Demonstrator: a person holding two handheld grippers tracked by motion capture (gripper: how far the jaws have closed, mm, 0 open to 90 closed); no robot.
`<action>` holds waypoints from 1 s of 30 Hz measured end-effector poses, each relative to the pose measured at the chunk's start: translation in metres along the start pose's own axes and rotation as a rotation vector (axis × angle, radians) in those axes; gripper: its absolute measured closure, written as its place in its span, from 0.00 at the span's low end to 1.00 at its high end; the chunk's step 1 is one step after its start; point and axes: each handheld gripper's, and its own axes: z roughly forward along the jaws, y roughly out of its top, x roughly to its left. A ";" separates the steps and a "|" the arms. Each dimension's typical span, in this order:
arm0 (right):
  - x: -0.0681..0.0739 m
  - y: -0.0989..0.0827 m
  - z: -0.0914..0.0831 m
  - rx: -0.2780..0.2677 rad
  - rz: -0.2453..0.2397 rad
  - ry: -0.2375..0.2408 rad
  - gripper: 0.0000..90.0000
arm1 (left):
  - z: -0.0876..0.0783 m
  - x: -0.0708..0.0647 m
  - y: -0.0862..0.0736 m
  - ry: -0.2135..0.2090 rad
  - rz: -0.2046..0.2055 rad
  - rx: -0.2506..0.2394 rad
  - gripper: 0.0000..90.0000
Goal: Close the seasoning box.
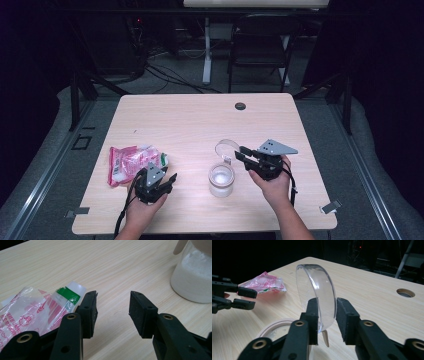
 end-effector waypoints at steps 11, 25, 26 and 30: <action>0.003 0.000 -0.002 0.007 -0.029 -0.003 0.80 | 0.000 0.001 -0.001 0.002 -0.011 -0.002 0.63; 0.015 0.001 -0.005 0.020 -0.089 -0.013 0.76 | 0.000 0.004 0.000 0.002 -0.027 -0.018 0.63; 0.015 0.001 -0.005 0.022 -0.094 -0.012 0.76 | -0.001 0.004 0.000 0.001 -0.025 -0.018 0.63; 0.018 0.001 -0.006 0.023 -0.100 -0.005 0.74 | 0.000 0.004 0.002 -0.004 -0.026 -0.021 0.62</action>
